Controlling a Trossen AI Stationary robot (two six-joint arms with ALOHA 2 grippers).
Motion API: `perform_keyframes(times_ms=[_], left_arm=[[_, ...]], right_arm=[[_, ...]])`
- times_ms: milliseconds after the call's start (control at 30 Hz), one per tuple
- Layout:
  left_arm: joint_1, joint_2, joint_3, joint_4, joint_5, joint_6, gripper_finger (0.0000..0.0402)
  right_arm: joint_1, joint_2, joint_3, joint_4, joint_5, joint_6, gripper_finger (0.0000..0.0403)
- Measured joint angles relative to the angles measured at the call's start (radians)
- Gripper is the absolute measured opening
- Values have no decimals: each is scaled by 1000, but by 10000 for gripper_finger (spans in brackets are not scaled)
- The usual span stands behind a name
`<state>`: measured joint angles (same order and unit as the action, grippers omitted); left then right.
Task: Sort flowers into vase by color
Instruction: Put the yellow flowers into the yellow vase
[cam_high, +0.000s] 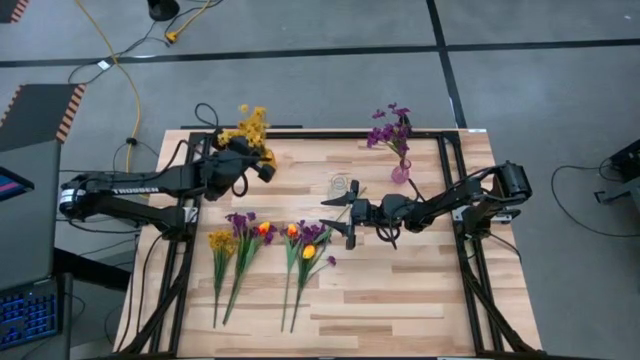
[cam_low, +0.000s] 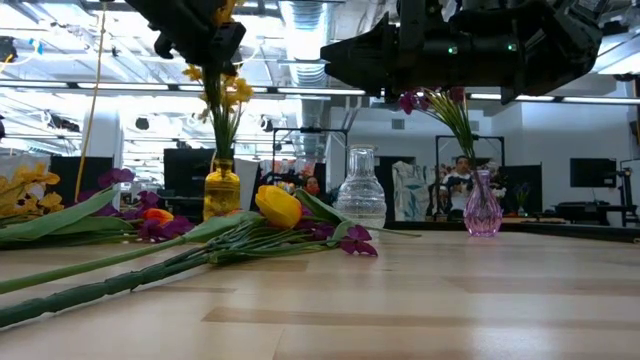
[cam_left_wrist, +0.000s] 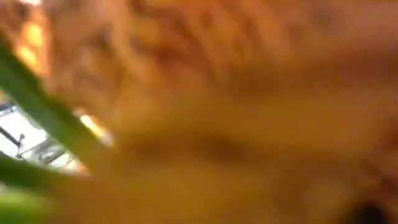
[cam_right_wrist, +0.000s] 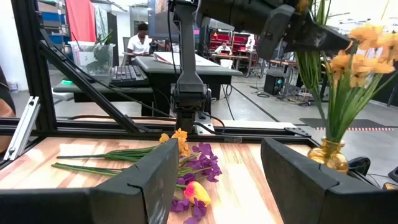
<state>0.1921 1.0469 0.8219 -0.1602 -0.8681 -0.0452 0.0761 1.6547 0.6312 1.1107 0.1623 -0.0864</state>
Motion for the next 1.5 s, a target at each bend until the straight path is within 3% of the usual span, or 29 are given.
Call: perform_keyframes(times_ms=[233,1100,1500], left_arm=[[16,0,0,-42,51,-48,0],[16,-7,-1,2,60,-144,0],[57,-7,75,-101,95,-183,0]], right_arm=[[0,0,0,0,0,0,255],[0,0,0,0,0,0,255],[0,0,0,0,0,2,255]])
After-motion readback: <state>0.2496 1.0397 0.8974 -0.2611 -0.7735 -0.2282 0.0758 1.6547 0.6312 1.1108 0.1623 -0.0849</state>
